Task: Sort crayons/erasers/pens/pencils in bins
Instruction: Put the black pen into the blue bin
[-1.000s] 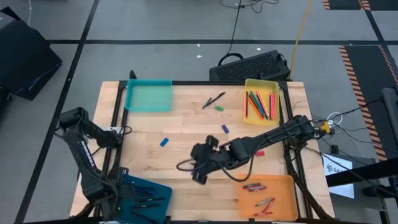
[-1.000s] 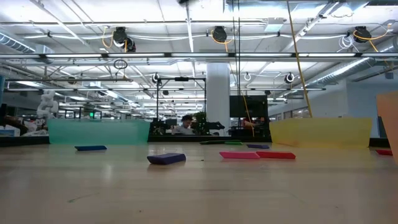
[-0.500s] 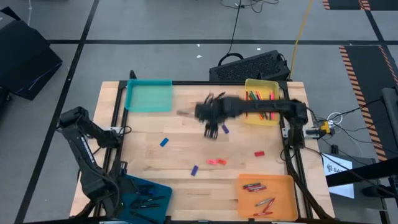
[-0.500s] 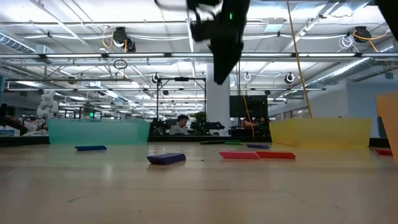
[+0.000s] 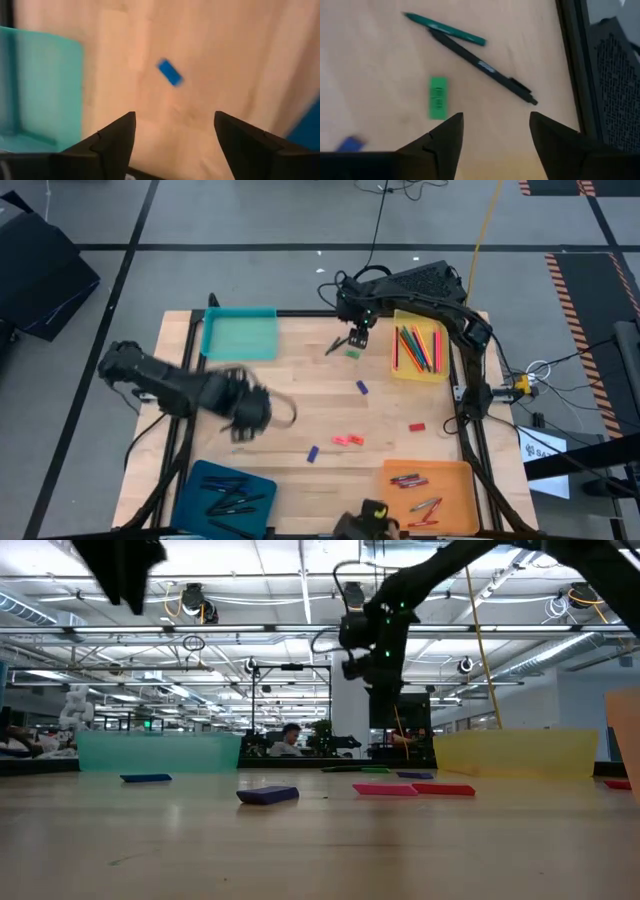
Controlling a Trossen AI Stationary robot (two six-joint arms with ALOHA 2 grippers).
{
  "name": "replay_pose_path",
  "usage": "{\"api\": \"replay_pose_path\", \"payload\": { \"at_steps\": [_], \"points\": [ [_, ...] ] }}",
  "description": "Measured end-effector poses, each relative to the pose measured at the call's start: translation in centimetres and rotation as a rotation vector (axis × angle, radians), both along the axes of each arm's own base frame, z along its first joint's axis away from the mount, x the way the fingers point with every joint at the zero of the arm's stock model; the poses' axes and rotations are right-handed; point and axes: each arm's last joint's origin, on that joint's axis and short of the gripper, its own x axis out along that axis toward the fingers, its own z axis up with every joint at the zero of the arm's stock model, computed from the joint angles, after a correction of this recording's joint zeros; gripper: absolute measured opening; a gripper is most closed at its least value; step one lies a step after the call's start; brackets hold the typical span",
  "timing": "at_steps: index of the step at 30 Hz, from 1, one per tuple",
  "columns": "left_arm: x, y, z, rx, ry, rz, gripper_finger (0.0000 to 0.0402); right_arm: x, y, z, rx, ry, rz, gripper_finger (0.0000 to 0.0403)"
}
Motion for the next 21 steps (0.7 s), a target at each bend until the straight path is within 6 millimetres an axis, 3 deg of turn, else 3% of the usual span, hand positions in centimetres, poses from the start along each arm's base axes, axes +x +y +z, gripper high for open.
{"api": "replay_pose_path", "payload": {
  "at_steps": [5,10,15,21],
  "points": [
    [0.4,5.5,1.3,0.003,-0.083,0.064,0.0258,0.2,-1.5,-3.1,0.035,0.056,-0.013,0.0241],
    [-0.6,10.3,2.7,0.024,-0.168,0.11,0.0257,1.0,-2.2,-5.6,0.089,0.13,-0.009,0.024],
    [-1.8,13.9,3.3,0.058,-0.17,0.138,0.0257,2.4,-2.7,-4.9,0.044,0.096,0.074,0.0239],
    [-2.7,16.5,3.5,0.101,-0.166,0.12,0.0257,3.3,-1.9,-4.4,0.005,0.098,0.273,0.0238]
  ]
}}
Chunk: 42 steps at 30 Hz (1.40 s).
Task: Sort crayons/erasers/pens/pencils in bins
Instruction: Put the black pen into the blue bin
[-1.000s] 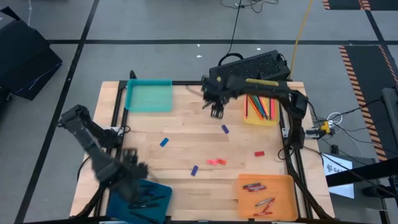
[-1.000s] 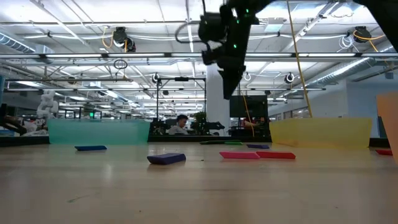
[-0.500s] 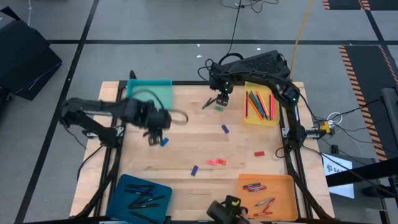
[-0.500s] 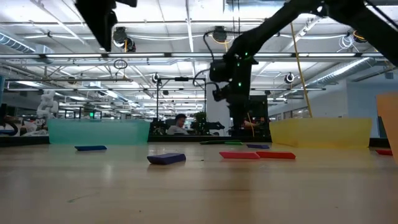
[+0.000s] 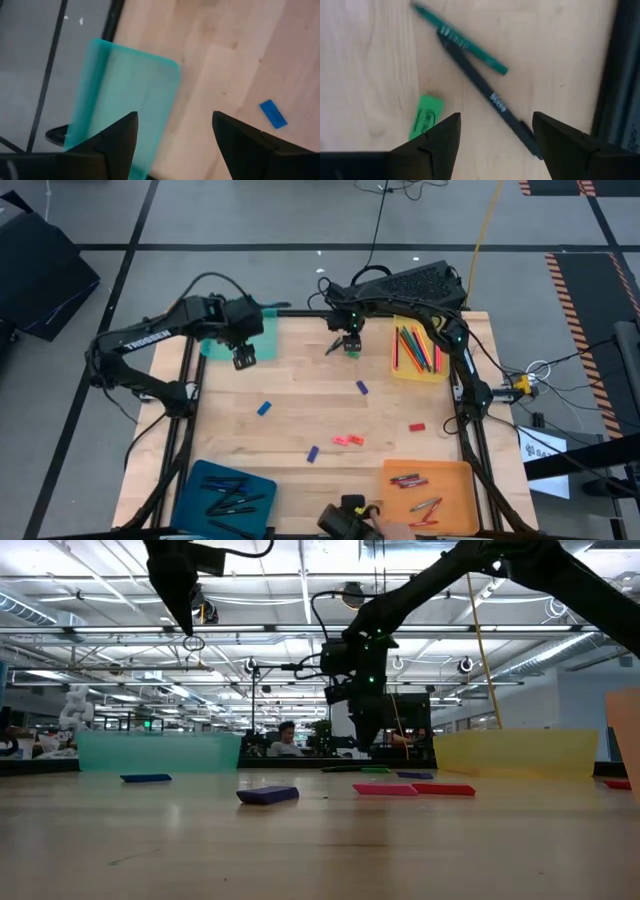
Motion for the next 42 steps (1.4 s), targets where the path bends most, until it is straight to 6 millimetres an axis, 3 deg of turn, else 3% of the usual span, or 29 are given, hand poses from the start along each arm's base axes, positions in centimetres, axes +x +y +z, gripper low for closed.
{"api": "replay_pose_path", "payload": {
  "at_steps": [6,11,17,22,28,33,38,42],
  "points": [
    [0.0,1.5,0.6,0.024,-0.105,0.013,0.0257,0.6,0.1,-3.2,0.012,0.077,0.066,0.0235],
    [0.3,2.2,0.9,0.046,-0.167,-0.021,0.0258,1.1,0.6,-4.2,0.018,0.097,0.105,0.0198],
    [0.3,2.4,1.0,0.044,-0.186,-0.025,0.0257,1.5,1.0,-4.4,0.006,0.097,0.252,0.011],
    [0.4,2.4,1.1,0.016,-0.224,0.057,0.0257,1.4,0.7,-4.5,0.004,0.078,0.273,0.0037],
    [0.1,2.1,1.5,-0.02,-0.3,0.175,0.0257,1.5,0.8,-4.4,0.004,0.071,0.253,0.0019],
    [-1.5,0.7,3.6,-0.021,-0.46,0.238,0.0255,1.8,2.0,-2.4,0.005,0.022,0.257,0.0028],
    [-4.8,-1.8,5.9,-0.004,-0.631,0.3,0.0248,2.0,4.0,2.9,-0.072,-0.083,0.272,0.0023],
    [-8.0,-4.0,6.8,0.011,-0.742,0.311,0.0246,2.4,6.9,6.5,-0.117,-0.168,0.253,0.0024]
  ]
}}
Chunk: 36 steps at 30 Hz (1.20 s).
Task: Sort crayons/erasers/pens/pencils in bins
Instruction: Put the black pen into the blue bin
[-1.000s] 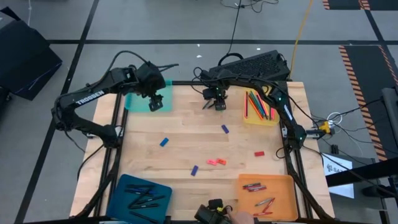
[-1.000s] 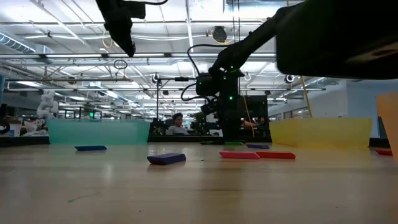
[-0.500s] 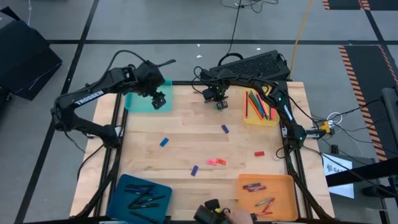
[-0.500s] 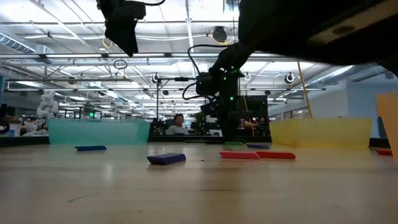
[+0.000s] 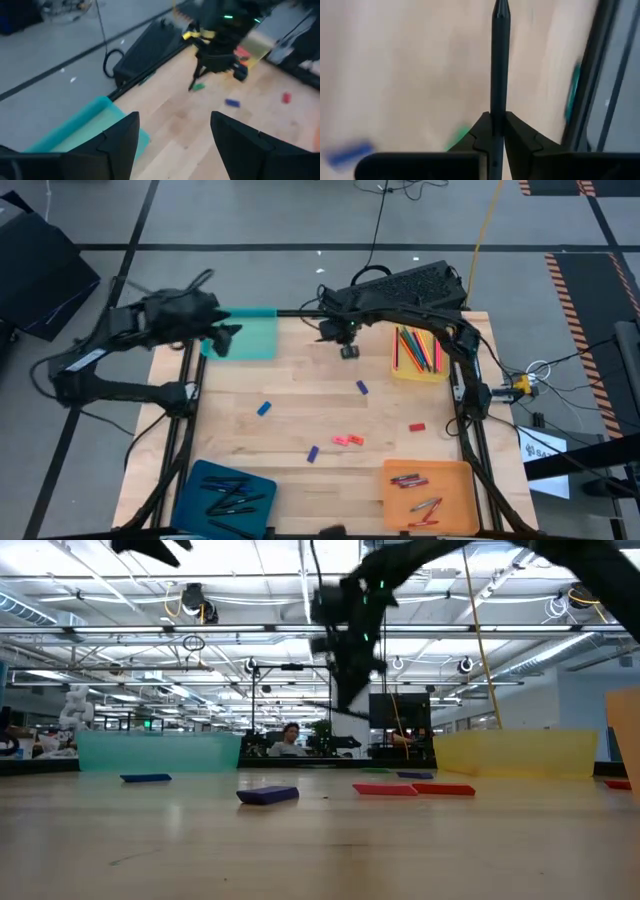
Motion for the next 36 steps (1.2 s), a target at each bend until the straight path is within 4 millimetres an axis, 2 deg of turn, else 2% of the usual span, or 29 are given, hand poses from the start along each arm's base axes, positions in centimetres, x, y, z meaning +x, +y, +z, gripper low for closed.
{"api": "replay_pose_path", "payload": {
  "at_steps": [6,10,14,16,21,28,32,34,36],
  "points": [
    [-3.4,-2.3,-0.5,0.026,-0.16,-0.129,0.0246,1.0,6.8,6.2,0.057,-0.285,-0.07,0.0024],
    [-4.1,-3.4,-1.9,-0.004,-0.249,-0.293,0.0246,2.6,12.2,9.6,0.189,-0.563,-0.126,0.0024],
    [-3.0,-4.3,-3.6,-0.035,-0.312,-0.445,0.0246,4.4,17.3,12.0,0.363,-0.845,-0.136,0.0024],
    [-2.1,-4.8,-4.2,-0.042,-0.355,-0.524,0.0245,5.3,19.6,12.6,0.433,-0.963,-0.144,0.0024],
    [1.2,-6.9,-4.4,-0.044,-0.469,-0.726,0.0239,5.7,24.5,12.5,0.489,-1.042,-0.213,0.0024],
    [4.7,-10.9,-3.5,-0.017,-0.624,-0.93,0.0239,4.8,28.1,12.9,0.438,-1.083,-0.258,0.0024],
    [6.6,-12.1,-3.9,0.001,-0.652,-0.872,0.0233,4.6,28.7,13.0,0.433,-1.081,-0.23,0.0024],
    [7.5,-12.4,-4.2,0.005,-0.646,-0.819,0.021,4.5,28.8,13.1,0.413,-1.08,-0.21,0.0024],
    [8.2,-12.6,-4.7,-0.004,-0.634,-0.777,0.0164,4.2,28.9,13.5,0.398,-1.084,-0.189,0.0024]
  ]
}}
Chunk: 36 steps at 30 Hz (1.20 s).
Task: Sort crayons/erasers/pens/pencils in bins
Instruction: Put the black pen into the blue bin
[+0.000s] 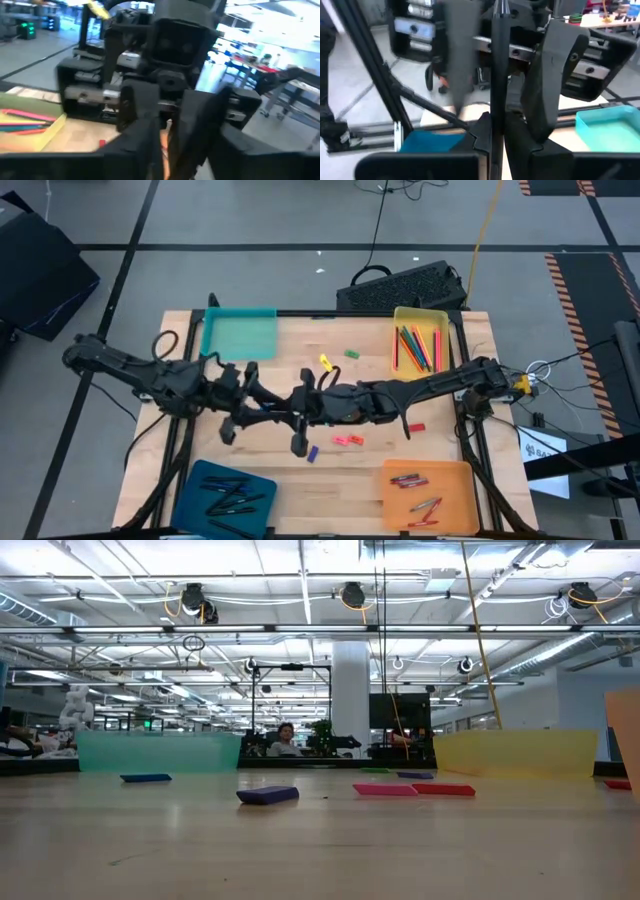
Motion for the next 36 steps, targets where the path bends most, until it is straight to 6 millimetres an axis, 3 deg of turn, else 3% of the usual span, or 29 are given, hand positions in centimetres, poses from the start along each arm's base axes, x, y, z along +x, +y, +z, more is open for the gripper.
{"api": "replay_pose_path", "payload": {
  "at_steps": [3,5,9,14,19,22,26,32,36],
  "points": [
    [0.3,0.0,-0.2,-0.027,0.013,0.037,0.0059,-0.4,0.1,0.4,-0.042,-0.002,0.001,0.0024],
    [0.3,0.0,-0.2,-0.02,0.011,0.071,0.0023,-0.8,0.1,0.8,-0.049,0.0,0.01,0.0025],
    [0.2,0.0,0.0,-0.029,0.006,0.115,0.0022,-1.8,-0.2,1.7,-0.075,0.016,0.016,0.0046],
    [0.1,0.1,-0.1,-0.013,0.063,0.126,0.002,-2.9,-0.2,2.2,-0.122,0.067,0.056,0.0126],
    [-0.6,-0.1,-2.0,-0.016,0.261,0.128,0.002,-3.0,-0.3,1.8,-0.171,0.106,0.078,0.0214],
    [-1.6,-0.7,-3.7,-0.057,0.468,0.106,0.002,-3.3,-0.4,0.8,-0.206,0.214,0.08,0.0248],
    [-2.5,-3.7,-6.7,-0.147,0.79,-0.003,0.002,-3.5,-0.4,-2.9,-0.182,0.361,0.024,0.0265],
    [-4.7,-12.2,-10.2,-0.273,1.094,-0.244,0.002,-3.8,-0.4,-9.0,-0.165,0.449,-0.024,0.0263],
    [-6.0,-16.8,-13.8,-0.254,1.222,-0.25,0.002,-3.8,0.6,-8.7,-0.173,0.409,-0.049,0.0252]
  ]
}}
